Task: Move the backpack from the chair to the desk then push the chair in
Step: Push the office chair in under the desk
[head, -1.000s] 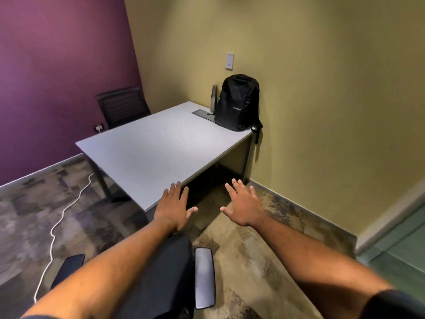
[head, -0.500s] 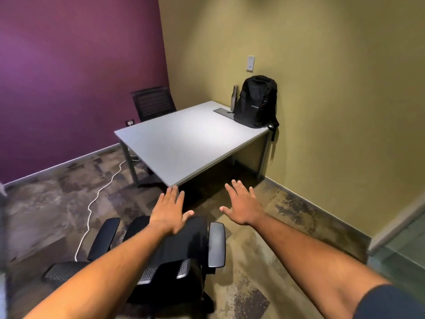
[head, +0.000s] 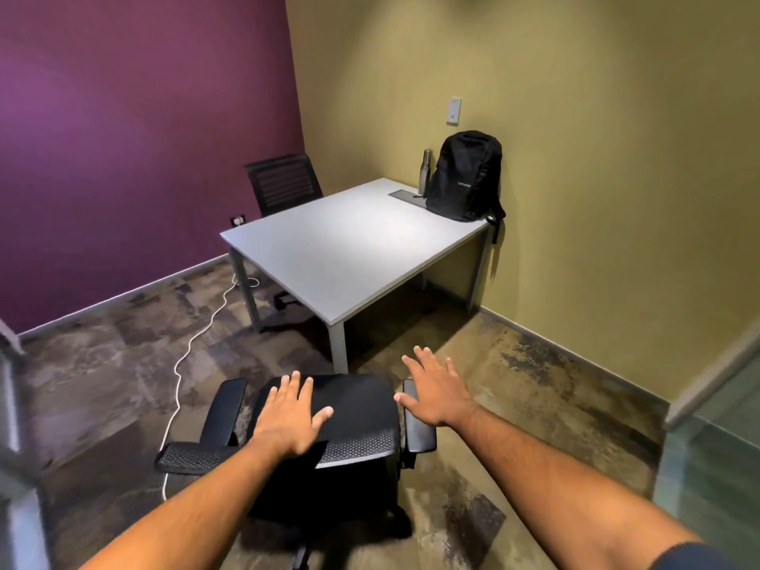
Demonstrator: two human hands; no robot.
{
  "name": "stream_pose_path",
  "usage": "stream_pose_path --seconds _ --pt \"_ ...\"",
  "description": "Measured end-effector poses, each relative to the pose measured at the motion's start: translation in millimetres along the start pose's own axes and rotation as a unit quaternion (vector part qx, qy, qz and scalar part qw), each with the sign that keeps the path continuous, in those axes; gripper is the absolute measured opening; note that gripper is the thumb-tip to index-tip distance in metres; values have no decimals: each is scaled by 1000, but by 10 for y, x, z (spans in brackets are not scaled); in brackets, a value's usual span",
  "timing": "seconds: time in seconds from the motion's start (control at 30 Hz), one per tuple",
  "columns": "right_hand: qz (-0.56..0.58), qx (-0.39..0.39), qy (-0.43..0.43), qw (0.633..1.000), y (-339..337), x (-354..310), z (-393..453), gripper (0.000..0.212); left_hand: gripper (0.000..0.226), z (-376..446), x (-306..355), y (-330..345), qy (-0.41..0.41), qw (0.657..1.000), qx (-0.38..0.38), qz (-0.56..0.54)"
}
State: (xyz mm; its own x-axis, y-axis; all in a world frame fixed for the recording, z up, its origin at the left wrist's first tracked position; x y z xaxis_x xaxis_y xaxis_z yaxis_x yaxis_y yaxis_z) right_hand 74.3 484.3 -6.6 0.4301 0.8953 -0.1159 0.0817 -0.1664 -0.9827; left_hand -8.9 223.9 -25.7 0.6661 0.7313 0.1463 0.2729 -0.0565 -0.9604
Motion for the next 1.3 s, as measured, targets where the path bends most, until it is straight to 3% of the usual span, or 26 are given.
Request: stream_pose_path --seconds 0.4,0.57,0.83,1.03,1.3 --pt "24 -58 33 998 717 -1201 -385 88 83 -597 -1254 438 49 997 -57 29" --pt "-4 -69 13 998 916 -1301 -469 73 87 -610 -1534 580 39 995 -80 -50" --pt "-72 36 5 997 953 -1311 -552 78 78 -648 -1511 612 121 992 7 42" --pt "-66 49 1 997 1001 -1282 -637 76 80 -718 -1475 665 135 989 39 52" --pt "-61 44 -22 997 1064 -1213 -1009 93 78 -983 -1287 814 147 987 34 55"
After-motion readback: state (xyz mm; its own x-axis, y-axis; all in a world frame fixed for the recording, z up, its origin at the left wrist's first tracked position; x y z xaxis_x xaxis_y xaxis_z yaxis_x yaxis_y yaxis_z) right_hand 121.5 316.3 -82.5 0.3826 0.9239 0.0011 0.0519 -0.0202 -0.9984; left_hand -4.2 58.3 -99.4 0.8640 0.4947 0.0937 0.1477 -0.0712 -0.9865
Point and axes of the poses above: each hand's wrist, its own z-axis towards the middle knuckle, its own y-axis out of the palm, x = y × z, the point moved 6 cm from there along z, towards the middle knuckle, and after that the axes turned 15 degrees about y, right-handed, at the moved point
